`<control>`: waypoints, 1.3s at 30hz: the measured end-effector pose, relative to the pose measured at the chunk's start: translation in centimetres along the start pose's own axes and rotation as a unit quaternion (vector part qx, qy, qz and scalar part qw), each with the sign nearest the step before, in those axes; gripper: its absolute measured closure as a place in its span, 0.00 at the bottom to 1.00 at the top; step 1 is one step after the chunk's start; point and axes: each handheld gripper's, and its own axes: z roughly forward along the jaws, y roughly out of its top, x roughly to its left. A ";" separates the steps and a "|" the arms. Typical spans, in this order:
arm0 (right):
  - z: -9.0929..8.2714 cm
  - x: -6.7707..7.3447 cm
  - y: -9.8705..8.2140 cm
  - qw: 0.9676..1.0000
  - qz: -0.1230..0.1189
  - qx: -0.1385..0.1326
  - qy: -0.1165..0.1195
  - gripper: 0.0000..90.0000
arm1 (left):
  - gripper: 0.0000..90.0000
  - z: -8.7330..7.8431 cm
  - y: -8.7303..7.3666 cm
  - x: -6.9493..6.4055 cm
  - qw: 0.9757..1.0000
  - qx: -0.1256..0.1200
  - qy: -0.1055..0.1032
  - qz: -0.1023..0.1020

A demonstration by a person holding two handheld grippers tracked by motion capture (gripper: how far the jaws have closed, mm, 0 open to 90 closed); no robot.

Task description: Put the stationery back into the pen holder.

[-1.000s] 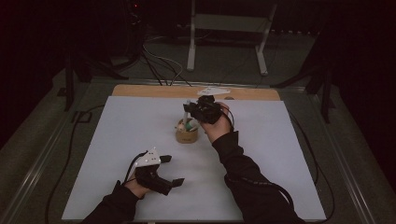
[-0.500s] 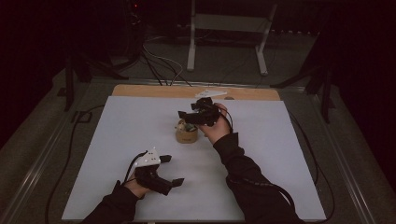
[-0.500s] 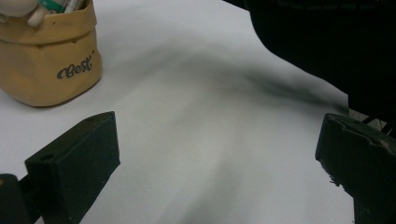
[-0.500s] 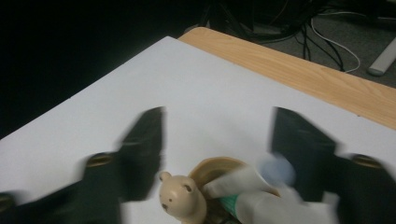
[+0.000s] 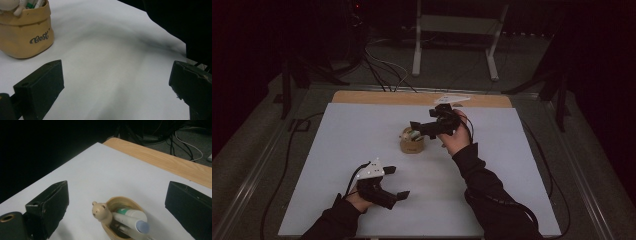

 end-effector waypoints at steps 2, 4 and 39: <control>-0.4 0.0 0.0 1.000 -0.001 0.001 0.003 0.05 | 0.00 0.0 0.1 0.0 1.000 0.000 0.001 0.001; -0.8 0.0 -0.1 1.000 -0.006 -0.001 0.004 0.05 | 0.00 0.1 0.1 0.0 1.000 -0.002 0.000 0.001; -7.1 -1.2 -8.7 0.998 -0.021 -0.019 0.053 0.03 | 0.00 -0.4 0.1 -0.1 1.000 -0.014 -0.004 0.012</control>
